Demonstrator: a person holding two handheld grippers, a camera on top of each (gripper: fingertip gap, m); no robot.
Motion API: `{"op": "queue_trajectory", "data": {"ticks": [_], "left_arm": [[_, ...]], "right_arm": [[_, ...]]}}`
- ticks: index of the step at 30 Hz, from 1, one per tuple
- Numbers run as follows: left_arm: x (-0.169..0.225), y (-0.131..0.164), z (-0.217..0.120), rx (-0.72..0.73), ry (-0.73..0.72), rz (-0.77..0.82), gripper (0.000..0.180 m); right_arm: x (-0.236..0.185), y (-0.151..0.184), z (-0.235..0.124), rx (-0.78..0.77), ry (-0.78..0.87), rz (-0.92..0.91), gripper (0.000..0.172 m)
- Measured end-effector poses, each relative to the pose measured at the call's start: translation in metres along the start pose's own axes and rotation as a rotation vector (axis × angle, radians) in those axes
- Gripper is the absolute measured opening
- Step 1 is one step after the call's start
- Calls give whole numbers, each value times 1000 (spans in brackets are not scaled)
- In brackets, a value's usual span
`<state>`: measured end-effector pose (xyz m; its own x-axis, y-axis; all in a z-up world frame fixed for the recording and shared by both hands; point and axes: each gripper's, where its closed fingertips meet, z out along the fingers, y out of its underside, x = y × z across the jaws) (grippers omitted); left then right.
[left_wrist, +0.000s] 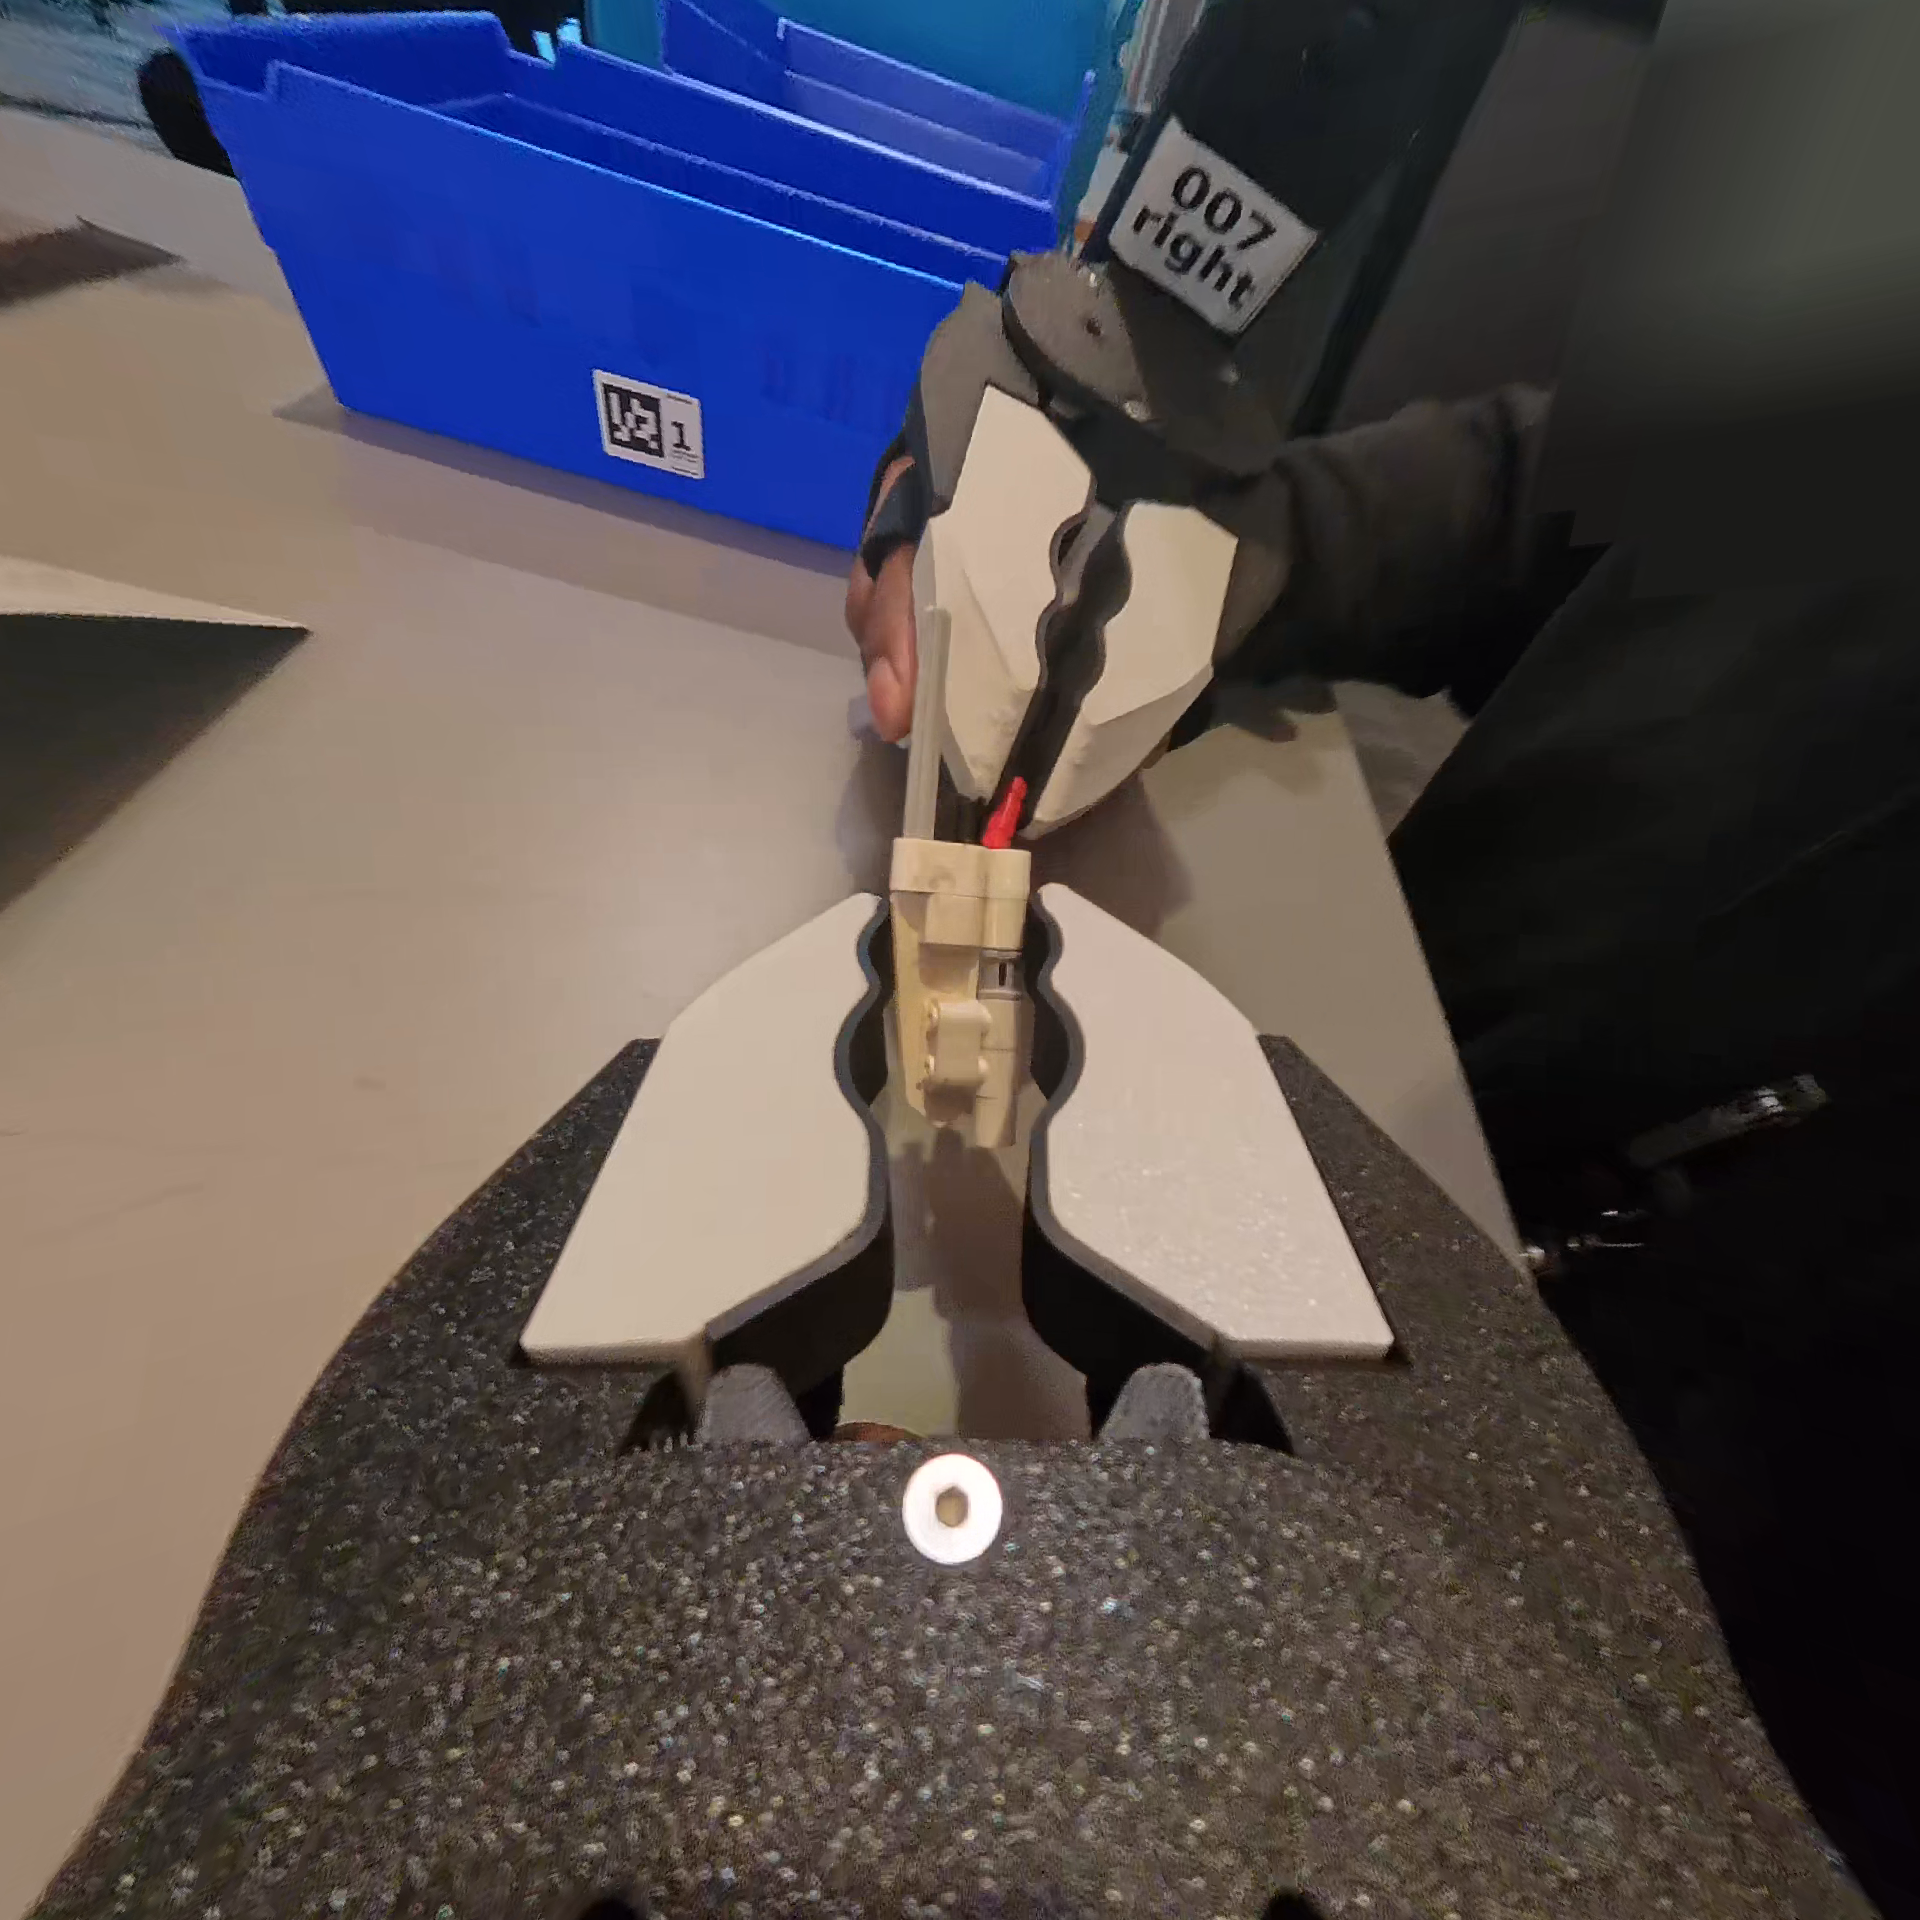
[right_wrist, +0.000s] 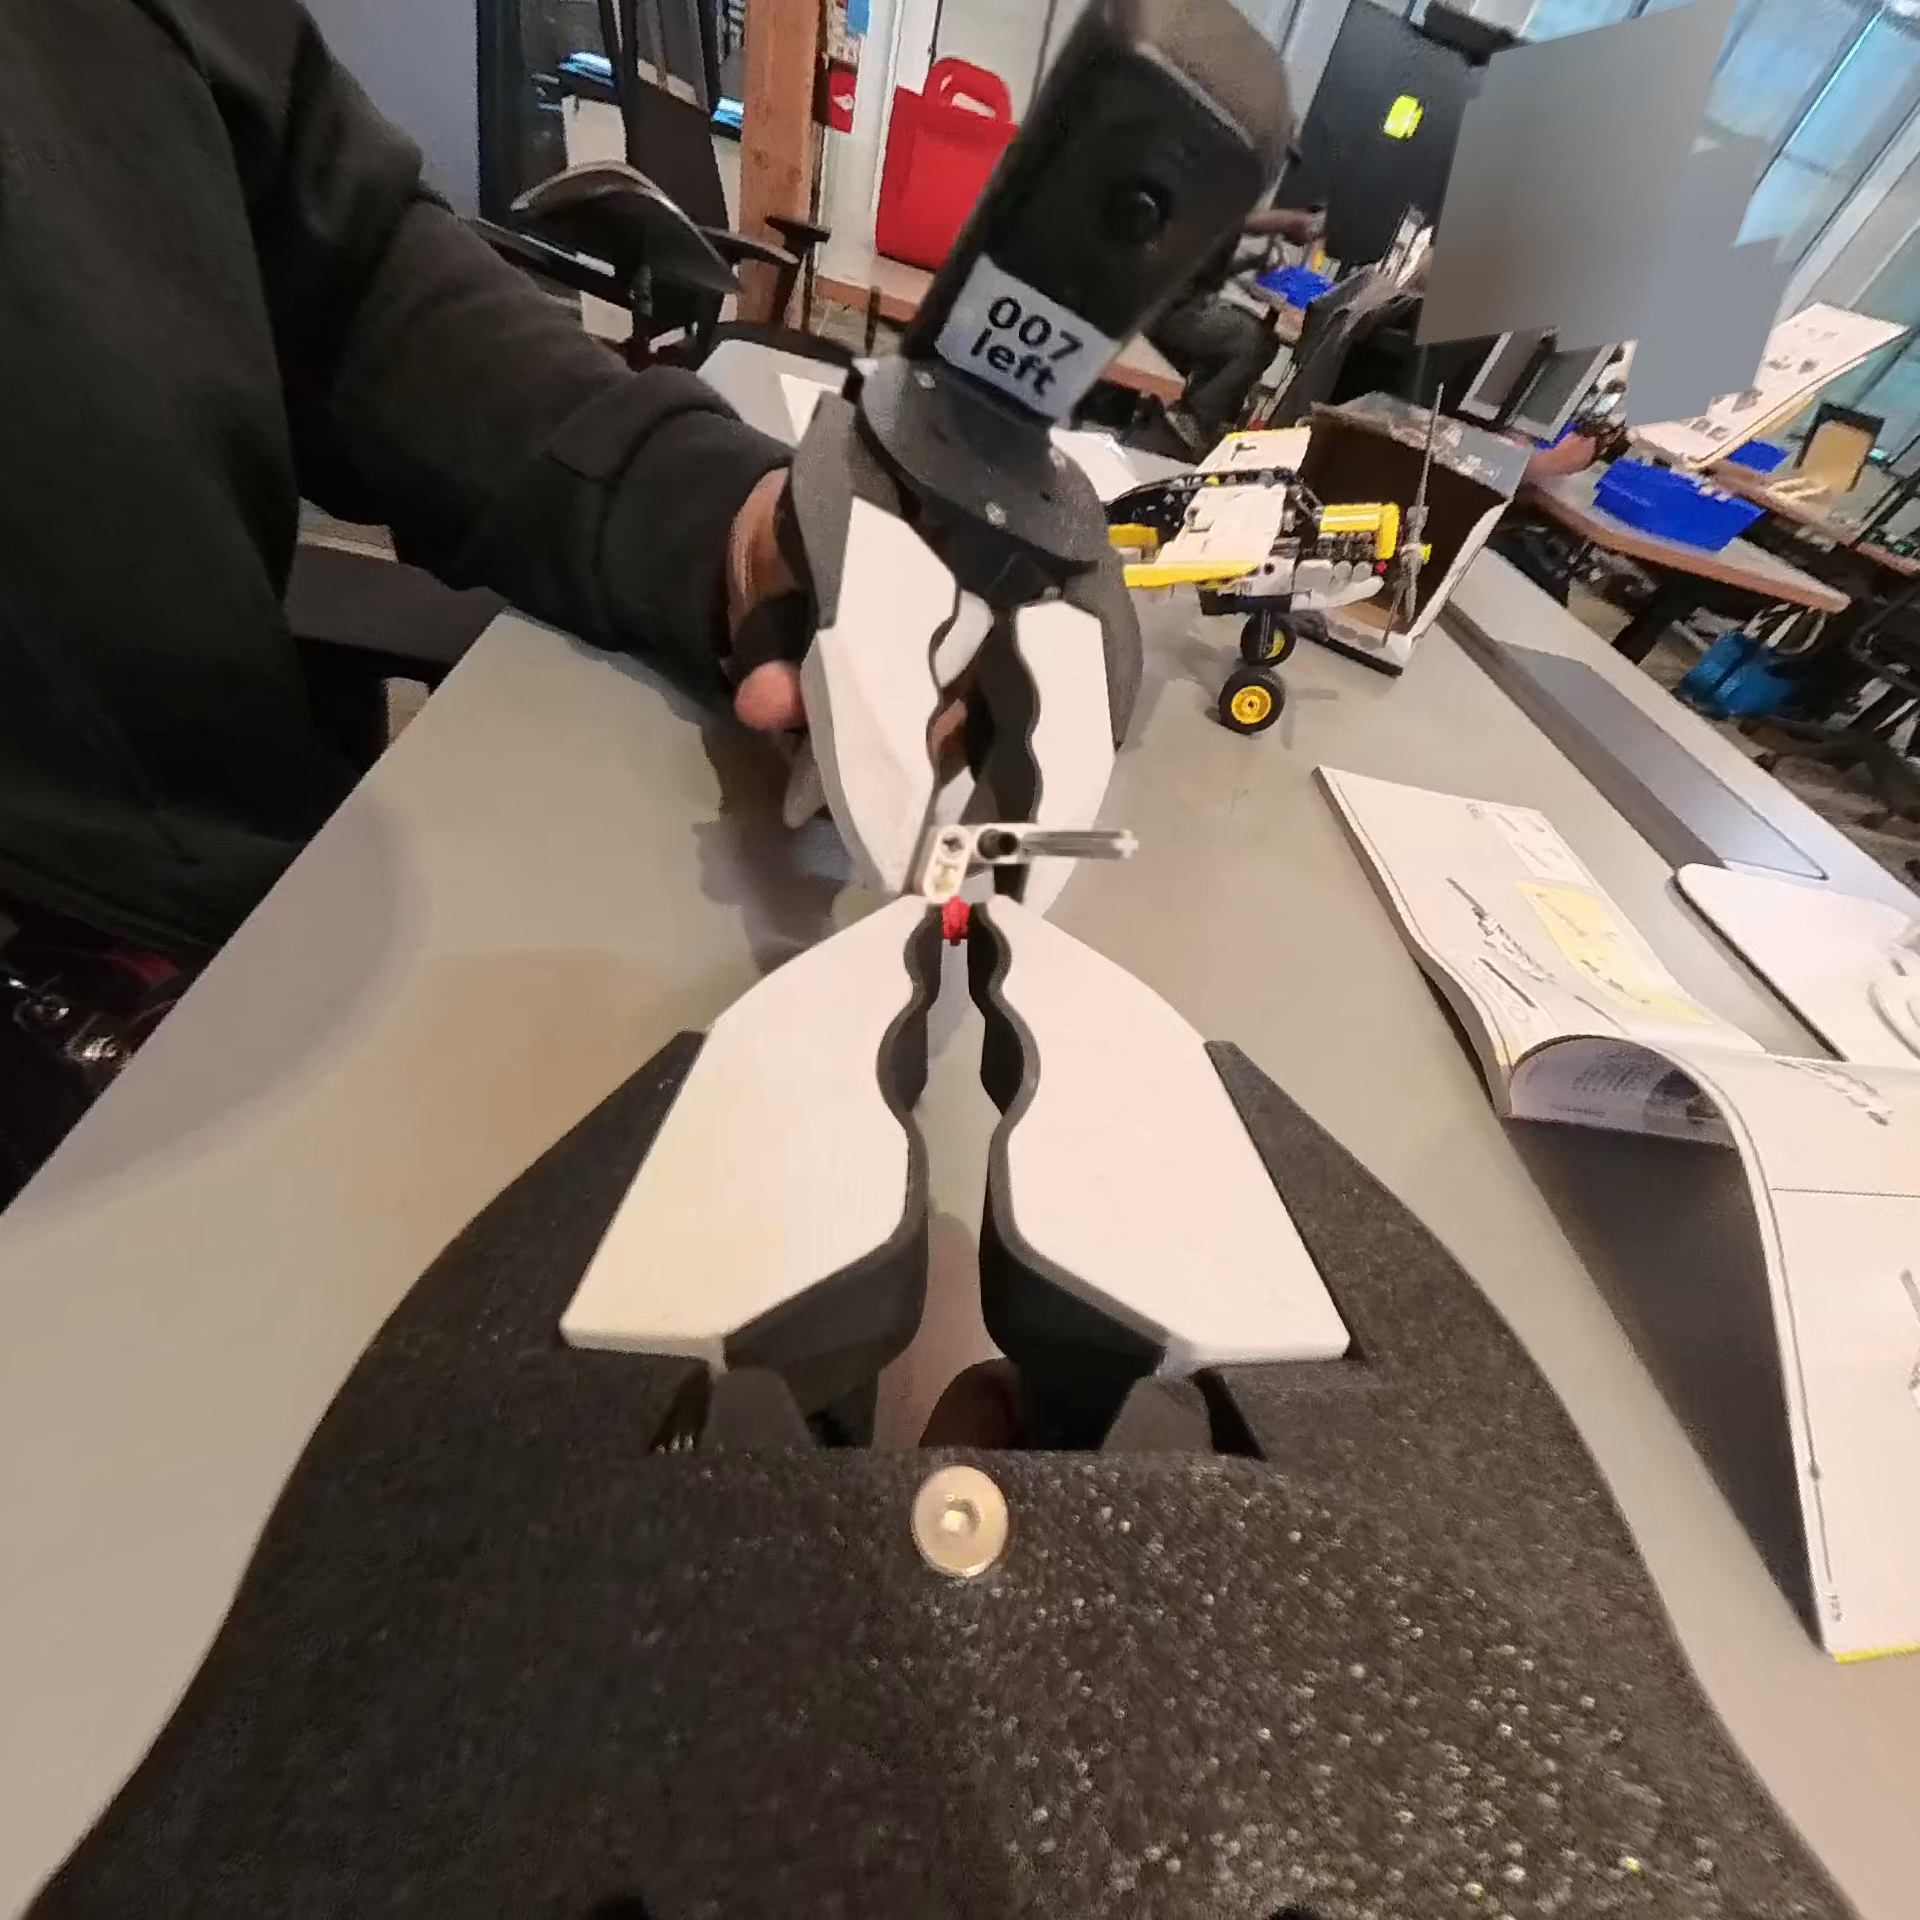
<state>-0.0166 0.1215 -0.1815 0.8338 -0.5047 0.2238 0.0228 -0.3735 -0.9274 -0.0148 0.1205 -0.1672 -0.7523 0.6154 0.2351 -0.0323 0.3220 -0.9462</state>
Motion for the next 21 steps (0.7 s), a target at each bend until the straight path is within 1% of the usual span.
{"op": "queue_trajectory", "data": {"ticks": [3,6,11,21], "left_arm": [[-5,4,1,-24,-60,78,24],[-6,6,2,-37,-90,140,24],[-4,8,4,-54,-97,210,24],[-1,10,5,-62,-112,295,23]], "right_arm": [[-2,4,1,-45,-17,8,4],[-3,8,2,-77,-30,23,4],[-5,9,2,-78,-56,63,4],[-10,11,2,-91,-93,101,4]]}}
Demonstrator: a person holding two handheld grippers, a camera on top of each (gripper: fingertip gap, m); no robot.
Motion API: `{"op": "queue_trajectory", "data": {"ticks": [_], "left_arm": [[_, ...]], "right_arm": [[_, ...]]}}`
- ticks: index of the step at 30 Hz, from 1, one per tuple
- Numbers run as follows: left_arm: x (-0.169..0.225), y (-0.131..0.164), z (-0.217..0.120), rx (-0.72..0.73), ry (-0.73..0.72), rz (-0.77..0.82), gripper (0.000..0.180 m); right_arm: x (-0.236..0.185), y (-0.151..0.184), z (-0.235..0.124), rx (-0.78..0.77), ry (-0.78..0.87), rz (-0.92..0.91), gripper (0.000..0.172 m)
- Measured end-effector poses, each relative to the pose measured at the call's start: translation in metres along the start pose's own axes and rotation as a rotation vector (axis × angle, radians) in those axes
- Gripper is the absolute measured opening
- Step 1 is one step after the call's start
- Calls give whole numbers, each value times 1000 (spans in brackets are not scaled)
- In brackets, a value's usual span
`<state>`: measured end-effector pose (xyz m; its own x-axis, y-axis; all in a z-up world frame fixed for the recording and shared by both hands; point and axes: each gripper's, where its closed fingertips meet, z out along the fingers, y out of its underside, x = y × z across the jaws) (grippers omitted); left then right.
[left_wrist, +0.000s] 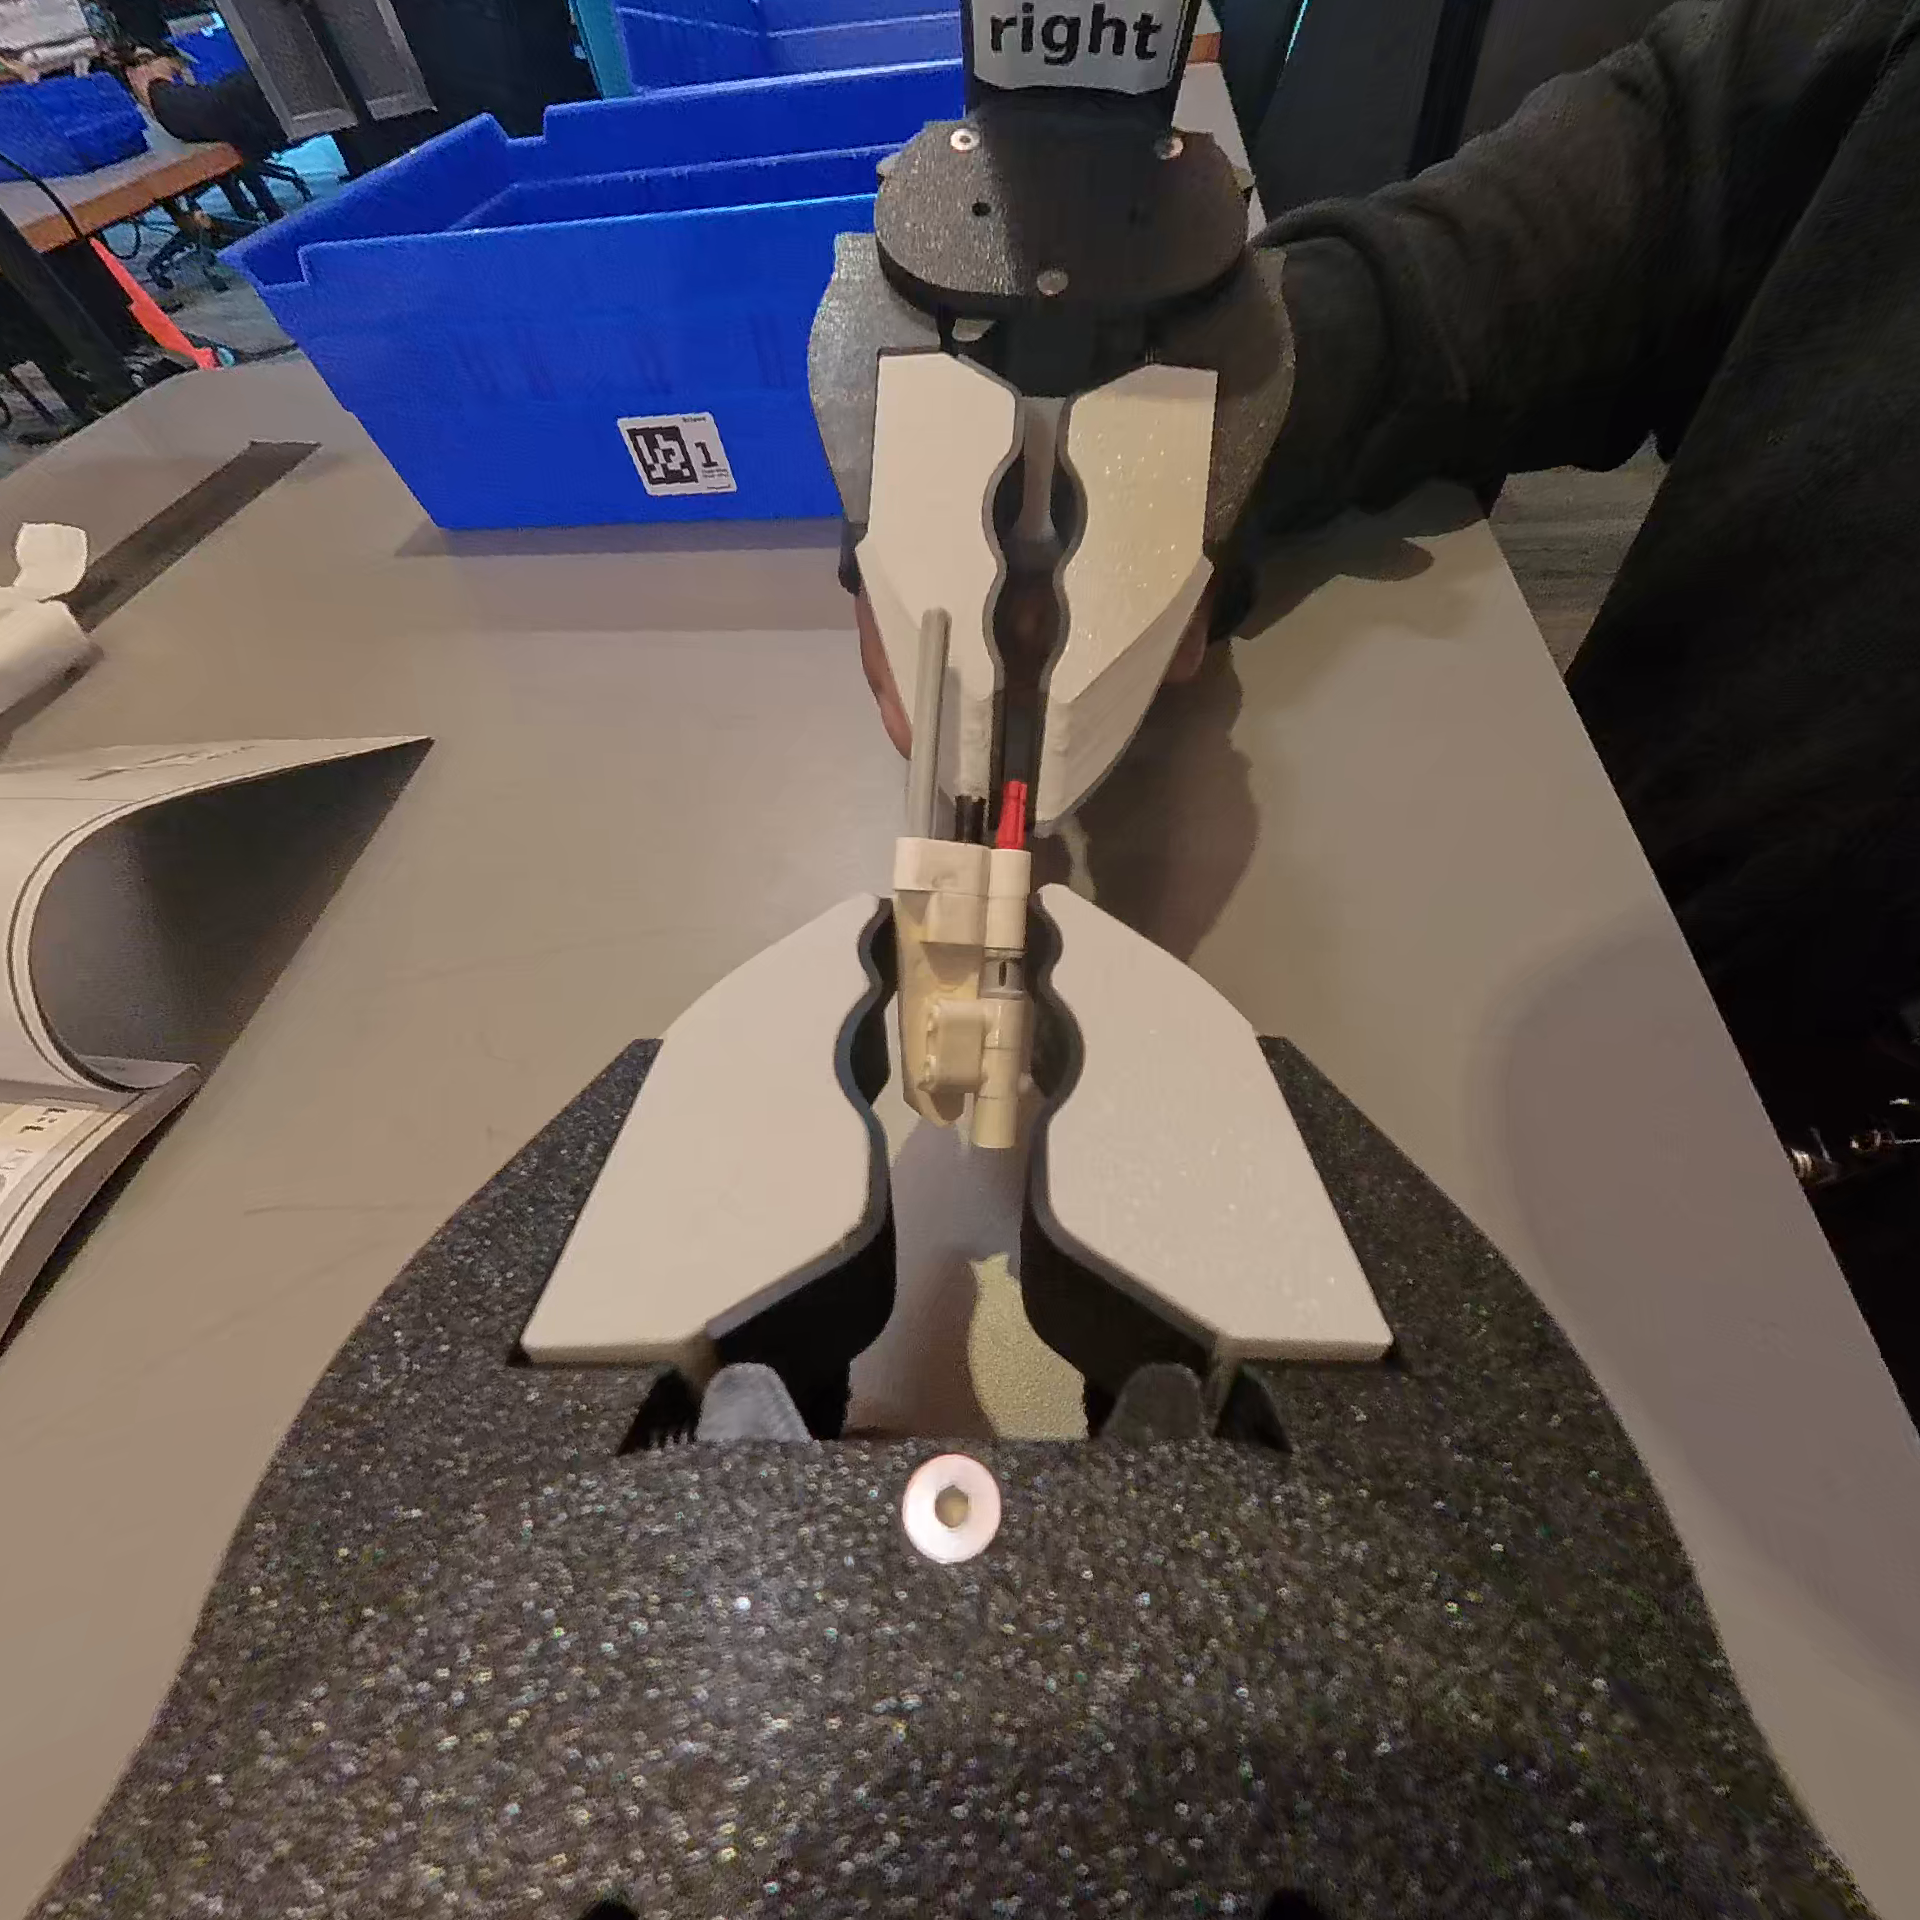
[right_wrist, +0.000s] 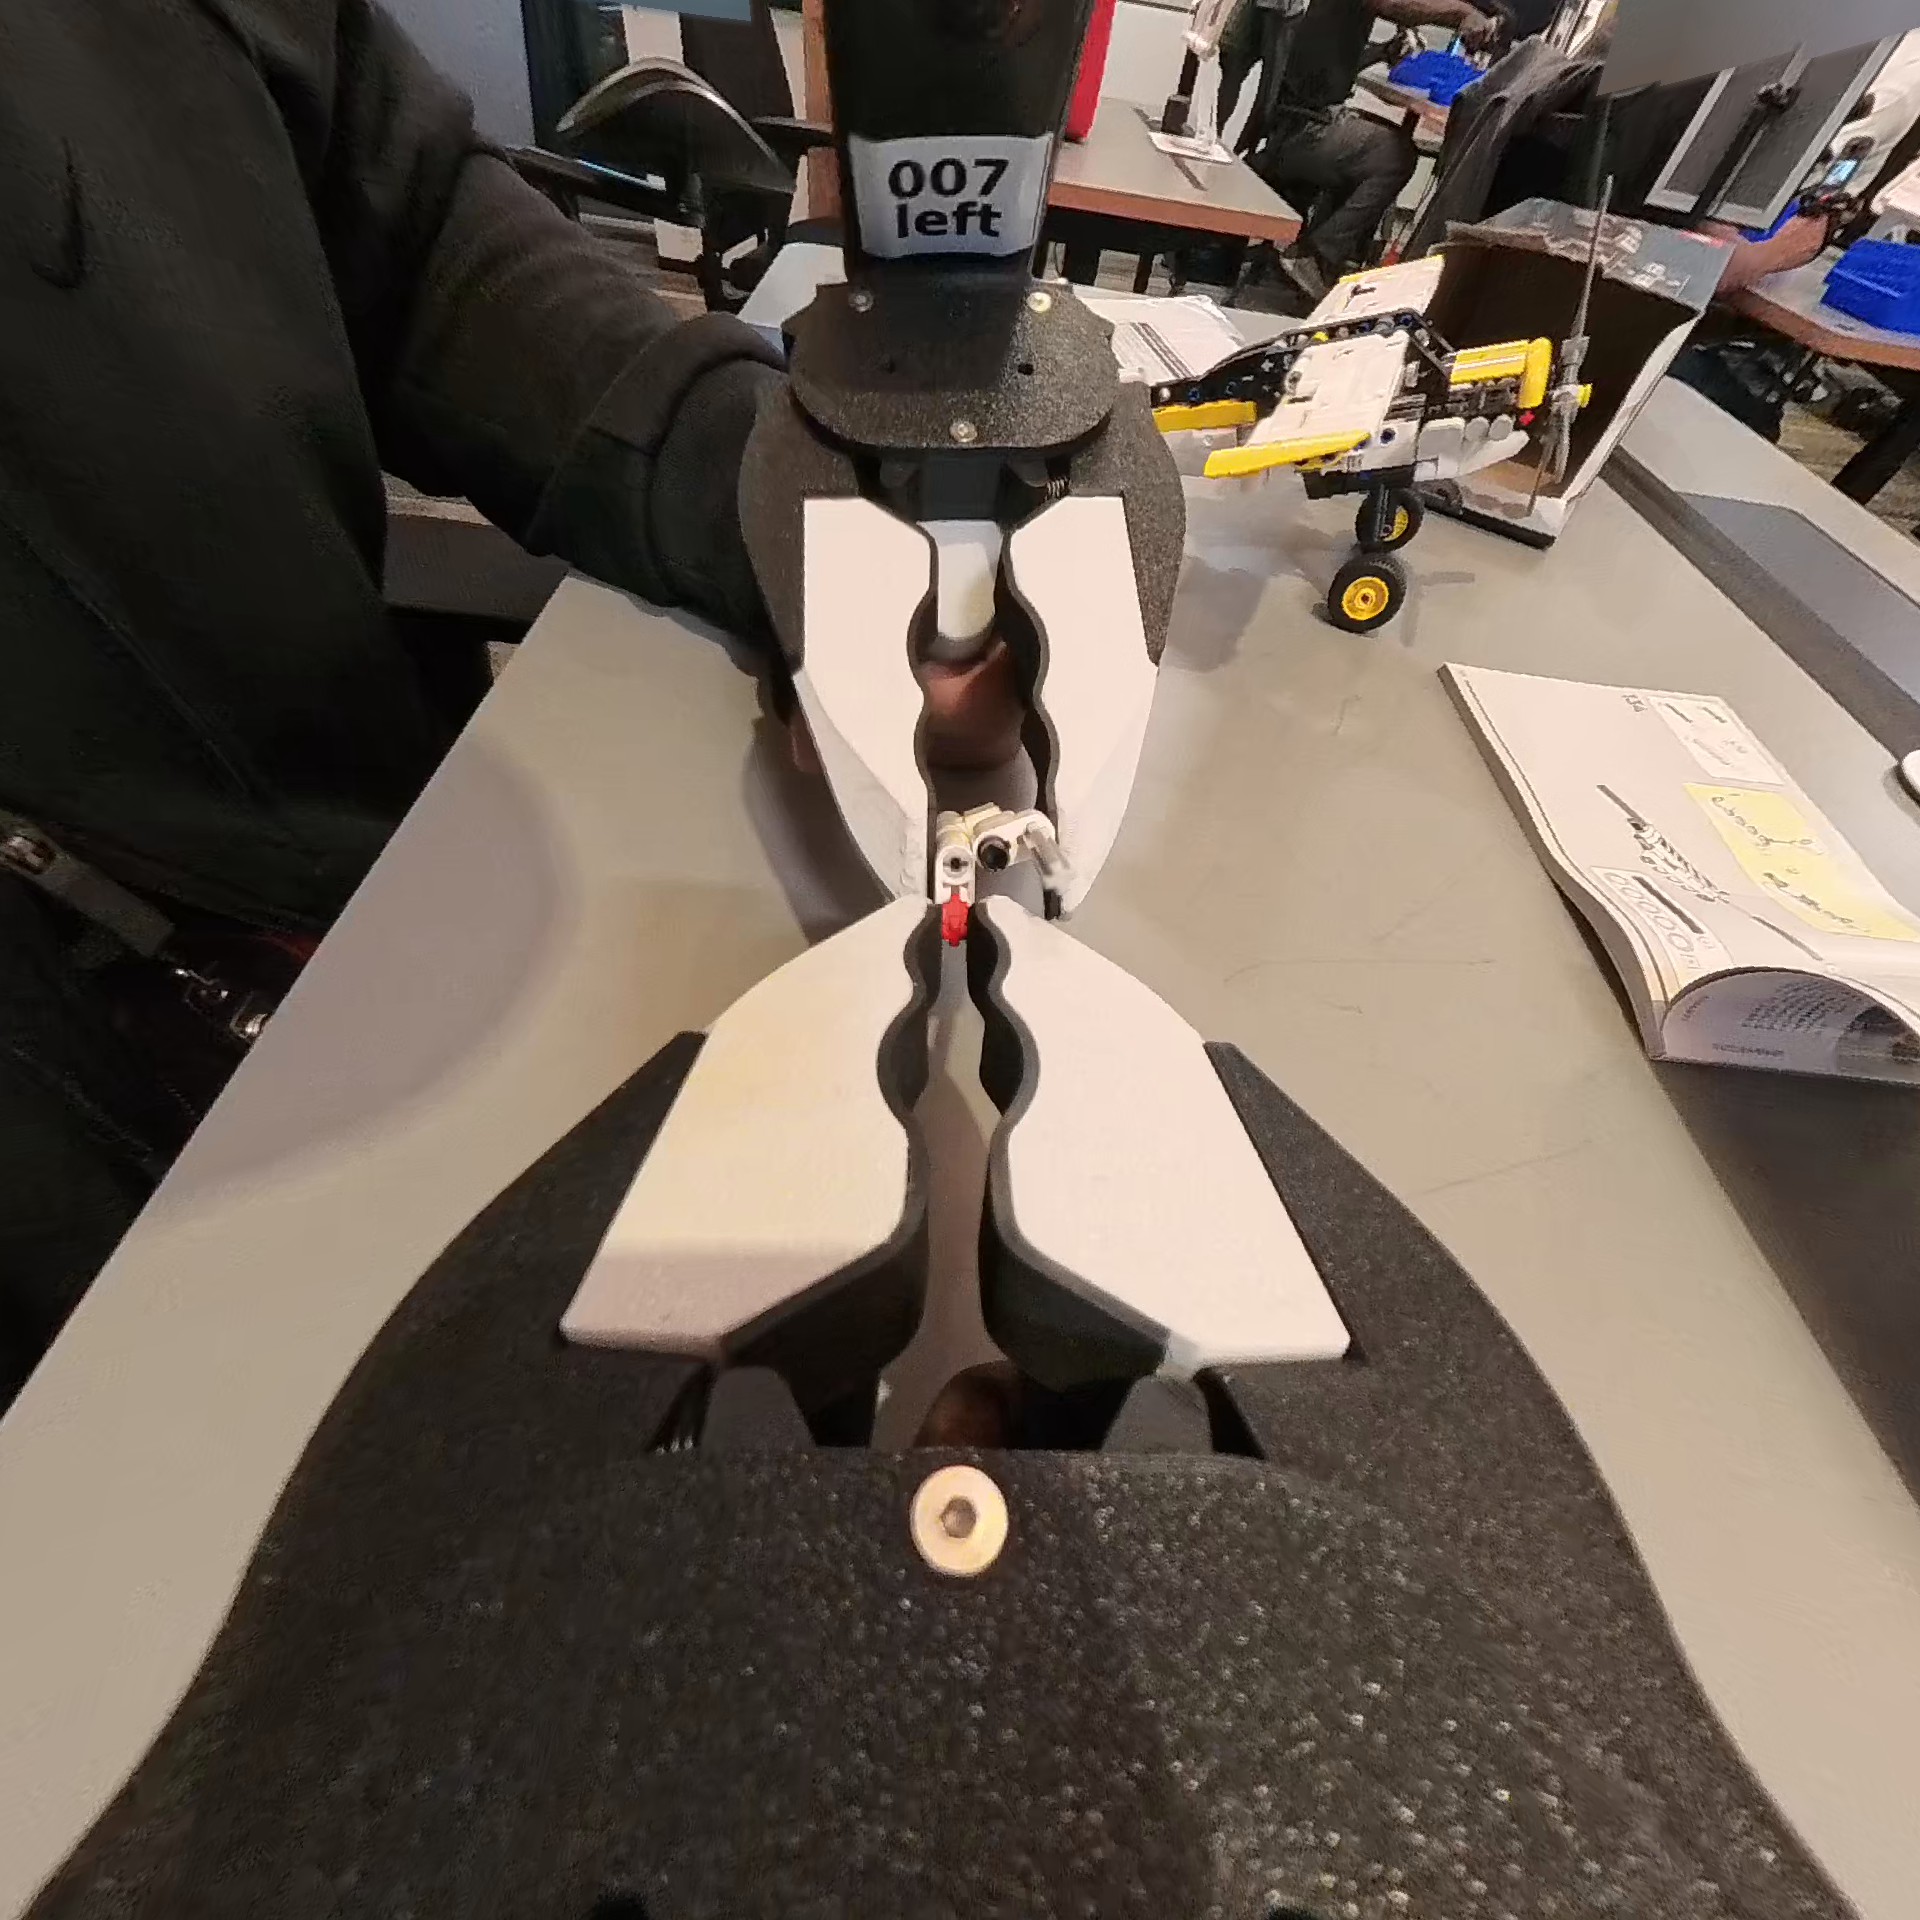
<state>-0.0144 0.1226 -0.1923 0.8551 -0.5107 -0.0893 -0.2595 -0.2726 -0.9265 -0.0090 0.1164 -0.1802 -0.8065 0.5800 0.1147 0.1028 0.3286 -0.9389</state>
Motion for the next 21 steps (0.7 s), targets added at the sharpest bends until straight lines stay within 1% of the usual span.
{"op": "queue_trajectory", "data": {"ticks": [12,21], "left_arm": [[1,3,1,-20,-18,24,23],[2,1,-1,0,-9,24,22]], "right_arm": [[-1,4,2,-25,12,-21,4],[-2,3,4,-11,5,-15,4]]}}
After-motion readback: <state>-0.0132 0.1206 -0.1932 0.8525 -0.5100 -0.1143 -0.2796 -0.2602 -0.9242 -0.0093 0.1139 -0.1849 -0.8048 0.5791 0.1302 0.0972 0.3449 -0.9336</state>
